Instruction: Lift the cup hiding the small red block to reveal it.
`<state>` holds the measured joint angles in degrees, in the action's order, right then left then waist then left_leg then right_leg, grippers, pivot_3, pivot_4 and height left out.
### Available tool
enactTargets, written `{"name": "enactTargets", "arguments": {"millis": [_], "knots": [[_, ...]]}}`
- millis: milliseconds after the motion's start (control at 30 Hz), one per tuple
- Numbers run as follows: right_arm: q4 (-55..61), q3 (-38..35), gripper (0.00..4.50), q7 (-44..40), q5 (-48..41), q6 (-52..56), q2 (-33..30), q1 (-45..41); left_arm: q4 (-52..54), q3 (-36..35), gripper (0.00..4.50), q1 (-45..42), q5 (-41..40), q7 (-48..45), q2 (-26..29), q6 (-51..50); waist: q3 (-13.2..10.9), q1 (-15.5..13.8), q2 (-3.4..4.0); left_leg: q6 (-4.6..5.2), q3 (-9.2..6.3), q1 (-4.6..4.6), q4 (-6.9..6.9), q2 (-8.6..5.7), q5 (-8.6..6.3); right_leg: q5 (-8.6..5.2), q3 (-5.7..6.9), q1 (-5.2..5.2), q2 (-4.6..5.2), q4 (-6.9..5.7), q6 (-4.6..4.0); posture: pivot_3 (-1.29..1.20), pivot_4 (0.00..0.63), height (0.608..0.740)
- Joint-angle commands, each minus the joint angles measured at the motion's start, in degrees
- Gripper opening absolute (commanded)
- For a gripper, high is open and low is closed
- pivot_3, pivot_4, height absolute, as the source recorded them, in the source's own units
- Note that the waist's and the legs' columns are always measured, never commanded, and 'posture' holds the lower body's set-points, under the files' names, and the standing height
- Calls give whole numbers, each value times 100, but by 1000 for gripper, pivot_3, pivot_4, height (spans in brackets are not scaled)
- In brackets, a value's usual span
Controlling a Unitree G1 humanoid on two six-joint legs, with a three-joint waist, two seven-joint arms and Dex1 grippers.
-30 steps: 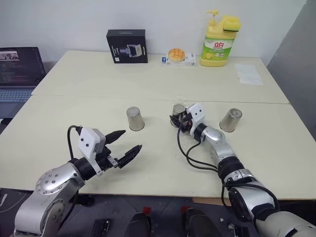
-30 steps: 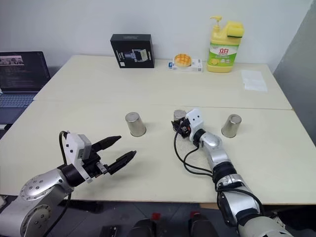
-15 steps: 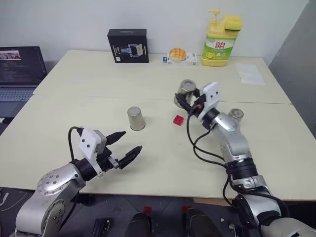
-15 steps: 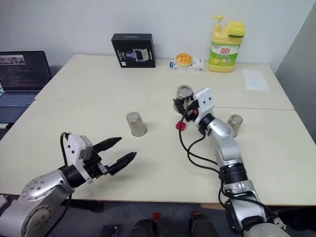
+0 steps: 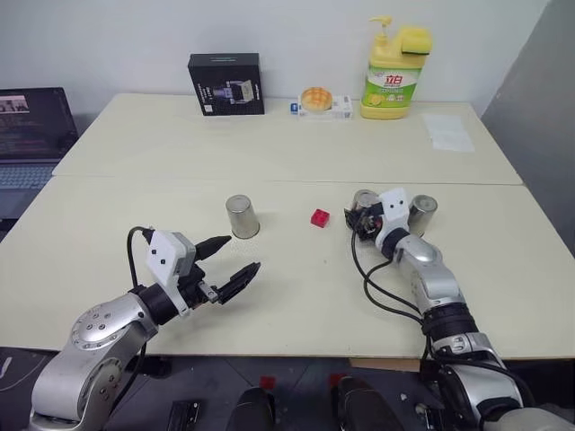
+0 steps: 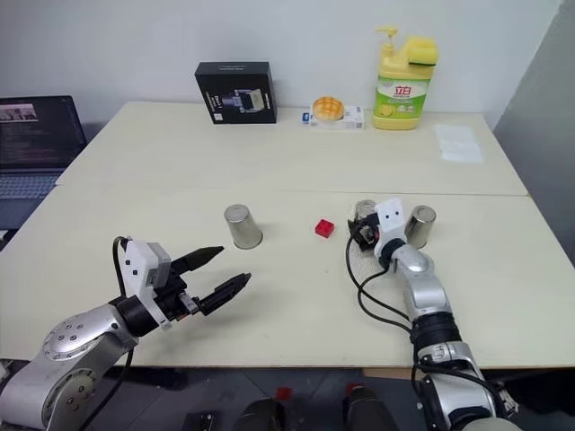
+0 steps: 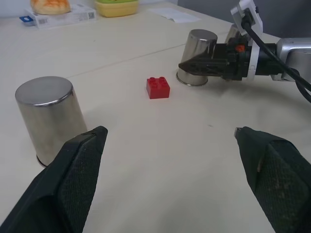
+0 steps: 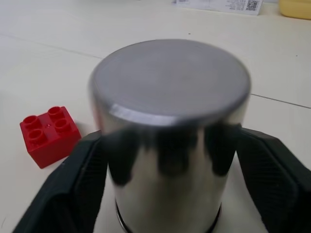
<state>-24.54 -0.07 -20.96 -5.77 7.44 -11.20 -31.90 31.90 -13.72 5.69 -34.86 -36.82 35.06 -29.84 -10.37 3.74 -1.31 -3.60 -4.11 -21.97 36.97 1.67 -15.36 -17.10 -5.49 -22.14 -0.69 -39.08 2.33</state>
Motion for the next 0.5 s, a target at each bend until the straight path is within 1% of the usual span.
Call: {"name": "enactTargets", "arguments": {"millis": [33,133,267,400,500], "knots": [[854,-33,4477,-55,-15,113,-167,463,92,11,4500,-29,34,29,18,38,0,-21,0,0,0,-2,-1,0,0,0,0,-1,0,1,0,0,150,740],[1870,35,4477,-270,-96,455,-402,1221,107,-8,4500,16,45,52,31,30,0,-61,0,0,-2,-5,-2,0,0,0,2,-2,1,4,0,0,150,740],[4171,-61,4477,-811,-548,1196,-1062,2835,101,-100,4500,-13,6,175,73,-122,-3,-138,4,0,-12,-13,-3,-3,-2,-4,9,-1,9,9,-3,0,150,740],[6035,-660,4477,-1267,-1401,1716,-1670,4121,67,-123,4500,19,41,177,183,-230,-9,-112,14,0,-2,-5,2,3,-2,-12,0,2,2,8,12,0,150,740],[6704,-1268,4477,-1322,-1969,2173,-1996,4541,14,-112,4500,-29,78,155,262,-273,-8,-91,11,1,-7,8,0,6,0,-22,2,12,-5,6,32,0,150,740]]}}
